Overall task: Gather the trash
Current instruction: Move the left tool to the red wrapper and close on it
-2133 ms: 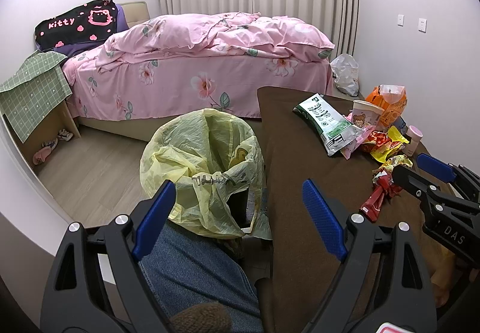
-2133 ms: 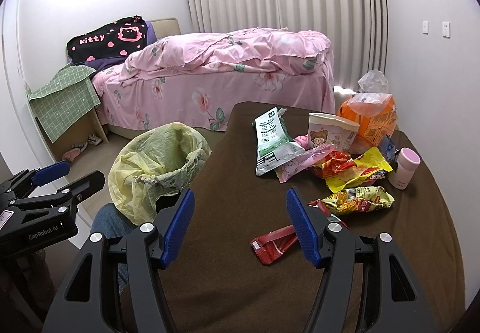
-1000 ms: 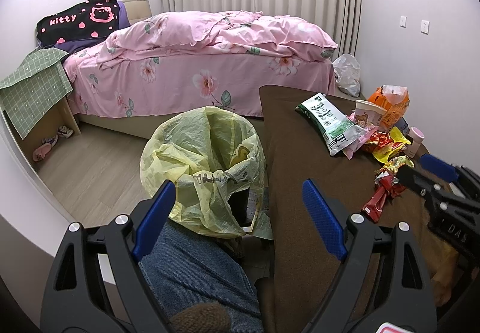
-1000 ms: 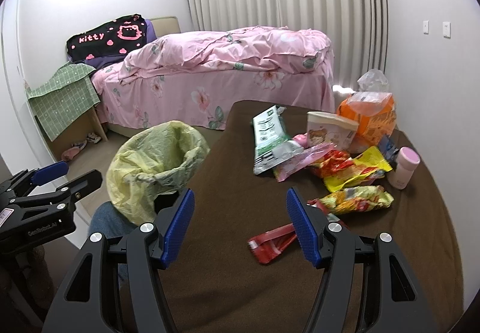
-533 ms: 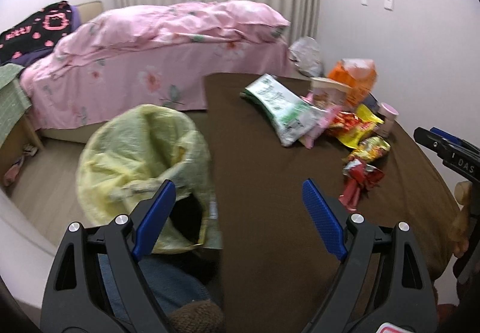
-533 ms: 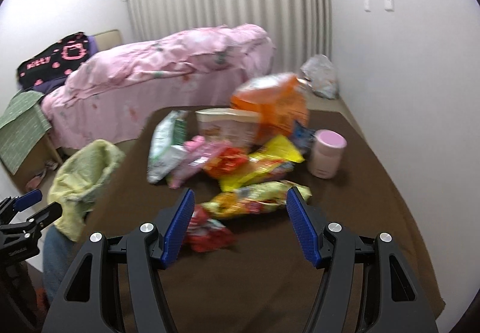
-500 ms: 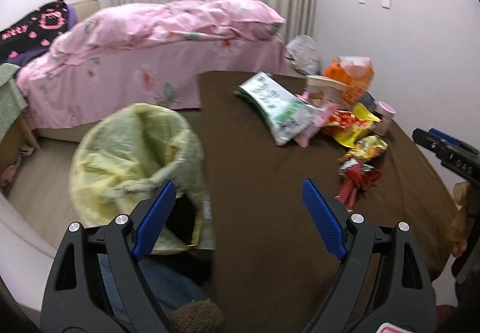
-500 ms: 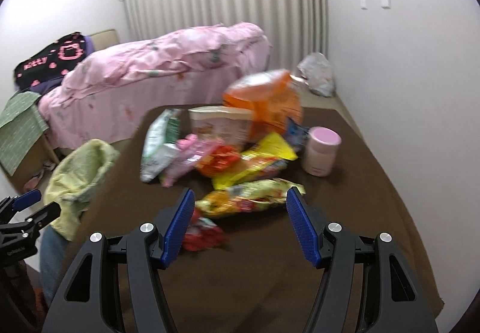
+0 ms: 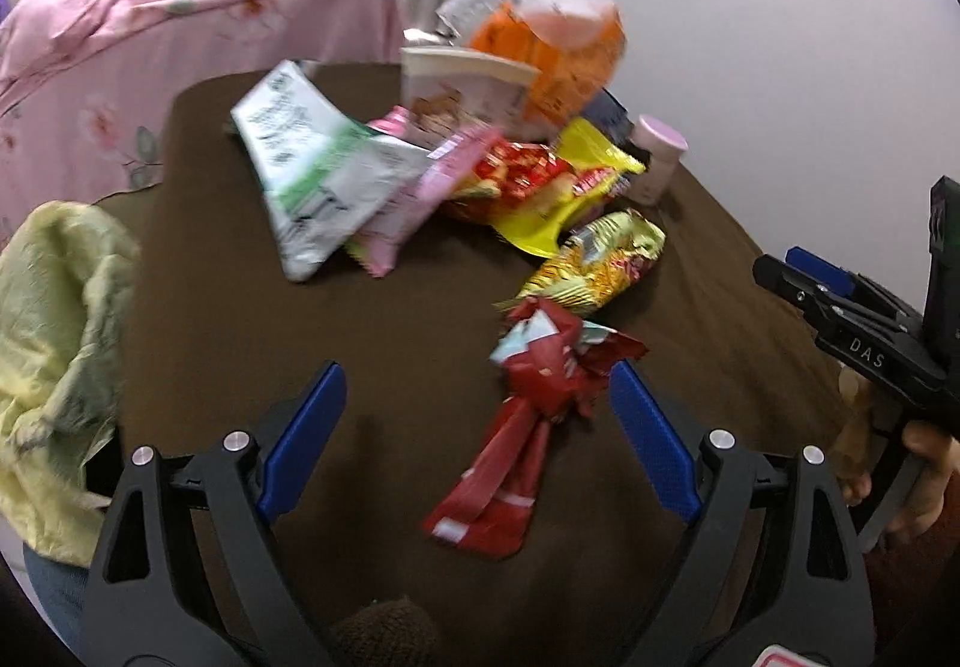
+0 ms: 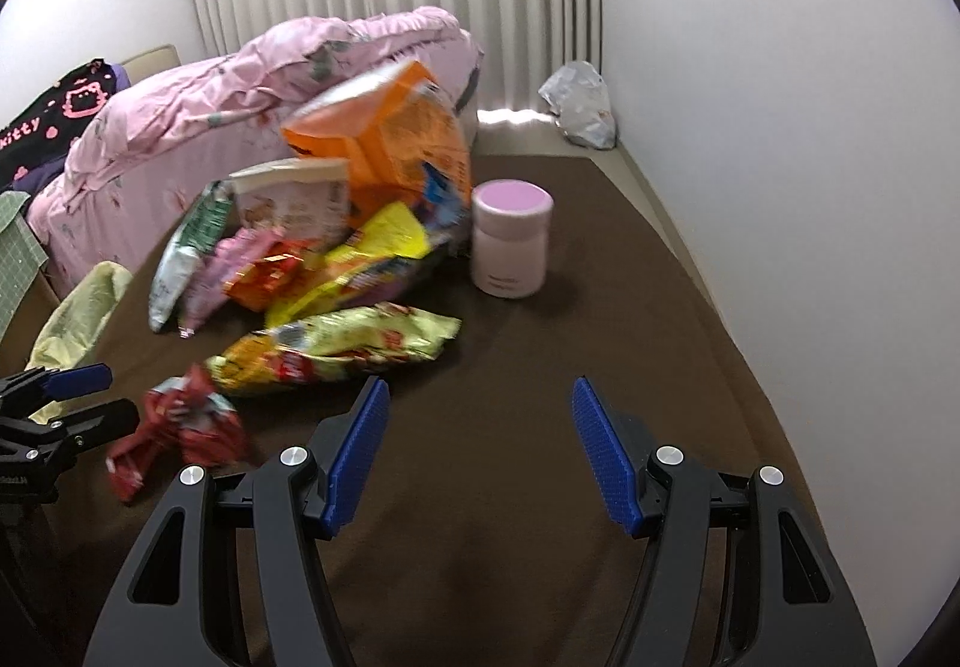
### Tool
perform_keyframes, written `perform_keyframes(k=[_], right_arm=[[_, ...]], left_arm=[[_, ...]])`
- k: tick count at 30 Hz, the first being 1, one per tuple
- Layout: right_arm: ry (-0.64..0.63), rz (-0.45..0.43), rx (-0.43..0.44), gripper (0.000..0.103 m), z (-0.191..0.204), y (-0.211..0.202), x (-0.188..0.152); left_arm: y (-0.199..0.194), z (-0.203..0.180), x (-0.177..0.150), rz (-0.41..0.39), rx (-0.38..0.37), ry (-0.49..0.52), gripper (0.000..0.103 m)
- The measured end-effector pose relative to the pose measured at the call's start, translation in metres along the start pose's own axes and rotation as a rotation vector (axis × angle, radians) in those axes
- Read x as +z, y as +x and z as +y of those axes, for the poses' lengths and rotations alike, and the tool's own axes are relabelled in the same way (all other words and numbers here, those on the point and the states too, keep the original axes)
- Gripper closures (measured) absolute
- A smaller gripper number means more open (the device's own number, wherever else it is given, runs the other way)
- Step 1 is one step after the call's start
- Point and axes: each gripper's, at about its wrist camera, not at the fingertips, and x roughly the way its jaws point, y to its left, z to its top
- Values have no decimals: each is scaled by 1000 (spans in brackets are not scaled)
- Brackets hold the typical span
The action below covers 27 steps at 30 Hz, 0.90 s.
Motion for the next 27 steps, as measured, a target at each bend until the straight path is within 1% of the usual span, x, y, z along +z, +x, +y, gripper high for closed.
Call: perform_keyframes(k=[2,4,5,6,7,8,10,12,15,17,20,23,25,27], right_arm=[[14,11,-1,43,-7,5,-2],[24,27,7,43,-12,11,-4],[25,31,12,43,-12,13,-4],[22,34,18,43,-11,15,-4],[15,34,23,43,-10,17,-3],[7,33,28,43,-8,18,-2],[-27,24,56,43,-1,18,4],[-74,23,99,43,7,22,13],[-164,30,202,43,20,37,33],[-214,54,244,43,28,53,42],[-245,101,280,43,37,80,49],[-216,162,304,43,37,99,50],[-182,194,330,43,35,102,43],[-194,200,322,43,37,95,34]], left_arm=[[12,-5,4,40,-18,17,22],[23,-6,7,96,-49,17,34],[27,-7,9,105,-45,15,35],[27,-8,11,97,-28,20,40],[28,-7,13,99,-14,20,48],[28,-5,15,102,-13,9,50],[26,2,19,90,-9,-24,50],[19,14,21,62,39,-39,50],[7,31,23,22,120,-64,50],[2,43,23,14,134,-100,50],[-3,52,18,19,116,-135,50],[-9,49,10,24,69,-116,50],[-12,43,8,25,39,-88,50],[-16,40,6,19,20,-75,50]])
